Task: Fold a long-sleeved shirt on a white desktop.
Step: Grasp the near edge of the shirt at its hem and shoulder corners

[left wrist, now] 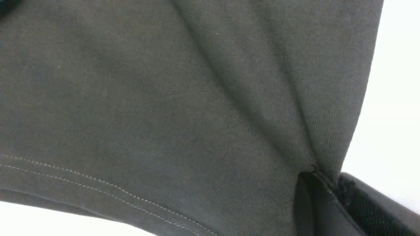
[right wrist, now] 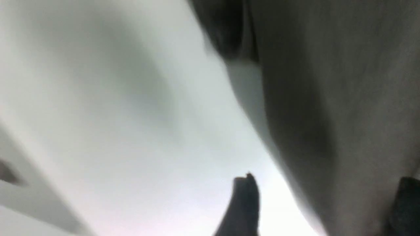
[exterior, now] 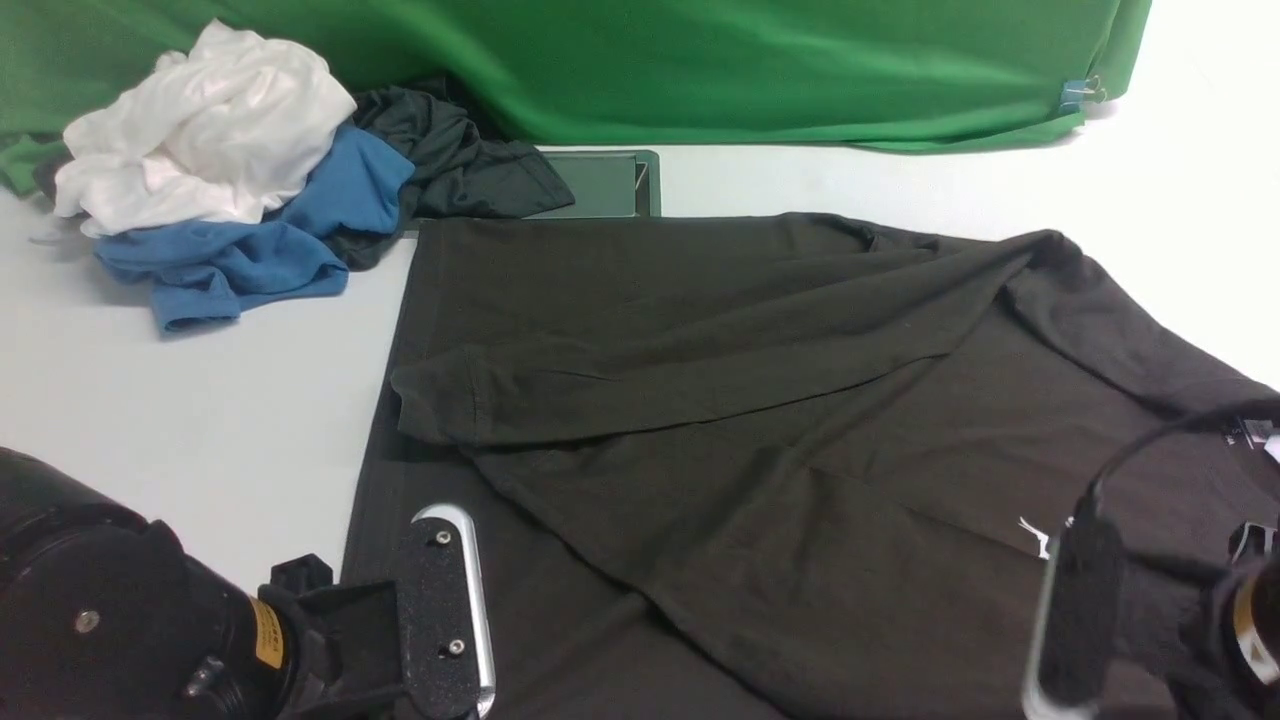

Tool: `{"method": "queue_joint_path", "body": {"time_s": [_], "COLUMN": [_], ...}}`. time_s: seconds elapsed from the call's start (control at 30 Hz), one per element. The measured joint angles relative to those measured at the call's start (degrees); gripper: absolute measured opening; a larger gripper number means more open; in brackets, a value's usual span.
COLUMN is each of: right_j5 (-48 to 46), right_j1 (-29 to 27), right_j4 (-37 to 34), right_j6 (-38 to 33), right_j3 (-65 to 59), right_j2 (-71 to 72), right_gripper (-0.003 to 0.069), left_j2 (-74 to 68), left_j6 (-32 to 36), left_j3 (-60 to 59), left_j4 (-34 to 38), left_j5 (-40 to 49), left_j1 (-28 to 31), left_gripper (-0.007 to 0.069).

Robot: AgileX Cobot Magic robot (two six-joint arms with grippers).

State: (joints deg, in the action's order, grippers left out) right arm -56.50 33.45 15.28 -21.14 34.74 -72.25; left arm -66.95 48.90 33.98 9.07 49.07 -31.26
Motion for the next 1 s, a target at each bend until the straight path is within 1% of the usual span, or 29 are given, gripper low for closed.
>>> {"method": "queue_joint_path", "body": {"time_s": [0.03, 0.13, 0.37, 0.4, 0.5, 0.57, 0.6, 0.67, 0.7, 0.73, 0.77, 0.8, 0.83, 0.87, 0.9, 0.93, 0.97, 1.0], "right_j5": [0.8, 0.5, 6.3, 6.5, 6.7, 7.0, 7.0, 7.3, 7.4, 7.4, 6.9, 6.6, 4.8, 3.4, 0.4, 0.0, -3.9, -4.4], "right_j1": [-0.2, -2.0, -9.2, -10.6, -12.6, -12.8, -12.8, -12.8, -12.8, -12.8, -12.8, -12.8, -12.8, -12.8, -12.7, -12.7, -12.3, -12.3], "right_j4": [3.9, 7.3, 8.3, 8.4, 8.8, 8.8, 8.8, 8.8, 8.9, 8.9, 8.9, 8.9, 8.8, 8.7, 8.4, 8.4, 8.1, 8.1], "right_j6": [-0.2, -0.7, -1.1, -1.3, -2.4, -2.6, -2.6, -2.6, -2.6, -2.6, -2.4, -2.2, -0.7, 0.5, 3.4, 3.9, 7.0, 7.3], "right_j3": [-1.7, -3.7, -4.2, -4.2, -4.2, -4.2, -4.2, -4.2, -4.2, -4.2, -4.2, -4.2, -4.1, -3.8, -3.2, -3.1, -2.5, -2.4], "right_j2": [-0.2, -1.4, -5.8, -7.4, -10.9, -11.9, -12.0, -12.0, -12.0, -12.1, -12.1, -12.1, -12.1, -11.7, -10.9, -10.8, -9.1, -8.6], "right_gripper": [0.0589, 0.0563, 0.0542, 0.0527, 0.0439, 0.0351, 0.0325, 0.0233, 0.0225, 0.0164, 0.0126, 0.0111, 0.0071, 0.0056, 0.0051, 0.0050, 0.0050, 0.0050], "left_j2": [0.0, 0.0, 1.1, 1.6, 3.2, 4.5, 5.0, 6.2, 6.3, 6.9, 7.3, 7.4, 7.7, 7.8, 7.9, 7.9, 7.9, 7.9], "left_j6": [-0.2, -1.6, -2.8, -2.8, -2.9, -2.9, -2.8, -2.9, -2.9, -3.2, -3.7, -3.9, -4.4, -4.5, -4.5, -4.5, -4.7, -4.7], "left_j3": [0.0, 0.0, 0.0, 0.0, 0.0, 0.0, 0.0, 0.0, 0.0, 0.0, 0.0, 0.0, 0.0, 0.0, 0.0, 0.0, 0.0, 0.0], "left_j4": [0.0, 0.0, 0.0, 0.0, 0.0, 0.0, 0.0, 0.0, 0.0, 0.0, 0.0, 0.0, 0.0, 0.0, 0.1, 0.2, 0.5, 0.5], "left_j5": [0.0, 0.0, 0.5, 0.8, 1.2, 1.2, 1.2, 1.2, 1.2, 1.2, 1.3, 1.4, 1.8, 2.2, 3.3, 3.5, 4.9, 5.2], "left_j1": [0.0, 0.0, 0.0, 0.0, 0.0, 0.0, 0.0, 0.0, 0.0, 0.0, 0.0, 0.0, 0.0, 0.0, 0.0, 0.0, 0.0, 0.0], "left_gripper": [0.0028, 0.0028, 0.0028, 0.0028, 0.0028, 0.0028, 0.0028, 0.0028, 0.0028, 0.0028, 0.0028, 0.0028, 0.0028, 0.0028, 0.0028, 0.0028, 0.0028, 0.0028]}}
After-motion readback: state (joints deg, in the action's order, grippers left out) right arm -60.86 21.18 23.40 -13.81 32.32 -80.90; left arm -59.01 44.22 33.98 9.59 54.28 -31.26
